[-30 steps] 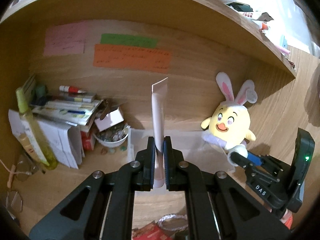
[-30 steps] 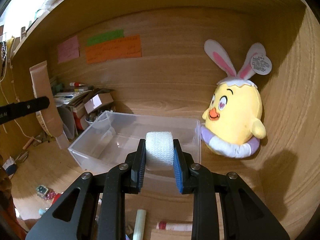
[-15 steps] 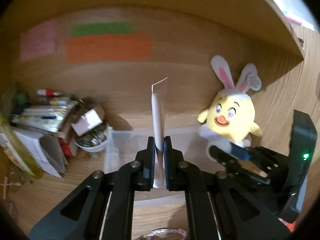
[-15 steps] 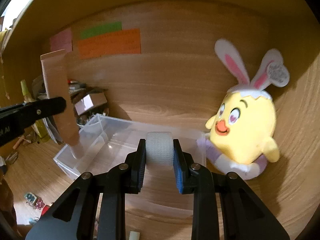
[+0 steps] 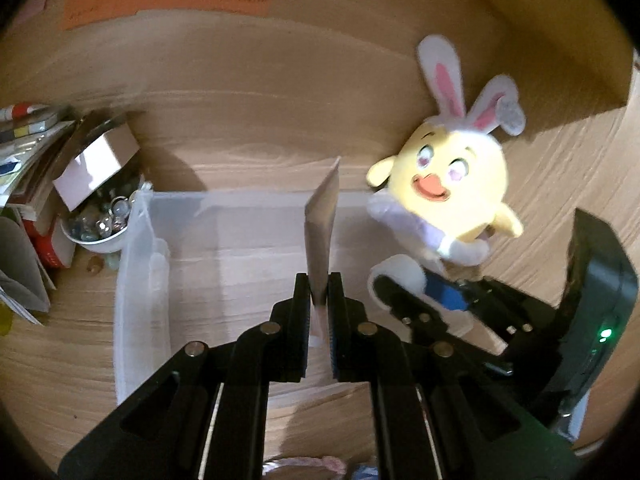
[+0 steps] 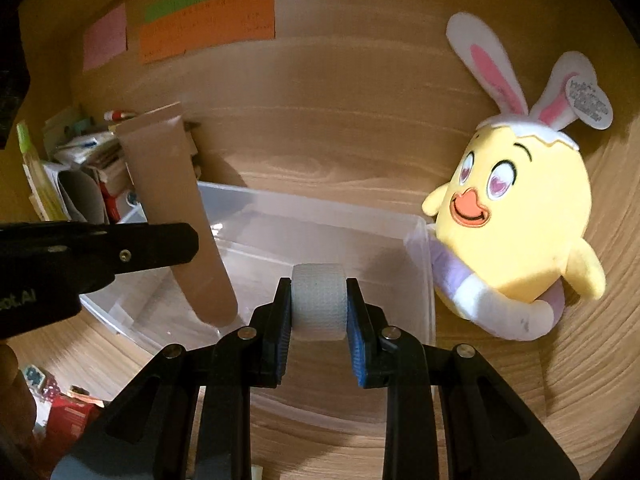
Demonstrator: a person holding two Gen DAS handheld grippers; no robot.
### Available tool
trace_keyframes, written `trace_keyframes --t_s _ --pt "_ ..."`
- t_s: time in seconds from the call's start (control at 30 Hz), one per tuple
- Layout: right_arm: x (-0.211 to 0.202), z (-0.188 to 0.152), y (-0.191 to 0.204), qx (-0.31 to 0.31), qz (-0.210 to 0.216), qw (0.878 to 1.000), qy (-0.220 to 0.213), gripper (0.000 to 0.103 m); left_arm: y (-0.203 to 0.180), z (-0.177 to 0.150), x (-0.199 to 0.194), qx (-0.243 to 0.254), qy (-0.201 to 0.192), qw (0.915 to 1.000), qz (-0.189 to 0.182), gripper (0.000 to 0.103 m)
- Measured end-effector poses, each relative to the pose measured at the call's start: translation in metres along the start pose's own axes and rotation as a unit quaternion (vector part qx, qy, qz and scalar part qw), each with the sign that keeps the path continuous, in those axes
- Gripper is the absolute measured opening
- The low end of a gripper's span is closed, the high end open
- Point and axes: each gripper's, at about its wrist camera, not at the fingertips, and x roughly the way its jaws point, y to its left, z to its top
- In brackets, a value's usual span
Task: Organize objects
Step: 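Carry the pink tube and tape roll over the clear bin and release both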
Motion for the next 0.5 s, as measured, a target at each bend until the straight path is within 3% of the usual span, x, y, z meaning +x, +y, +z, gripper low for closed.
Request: trace_keyframes --t_s 0.2,0.4,0.5 --pt "0.004 -0.002 0.003 -0.008 -0.007 1.0 0.011 0.022 0.007 -0.01 0.006 0.018 0.014 0.9984 0.051 0.01" --pt "0.011 -0.002 0.001 -0.009 -0.01 1.0 0.023 0.022 0.013 -0.024 0.008 0.026 0.024 0.996 0.082 0.036" --pt "0.015 -0.003 0.002 -0.01 -0.012 1.0 0.027 0.022 0.015 -0.028 0.005 0.025 0.028 0.996 0.082 0.055"
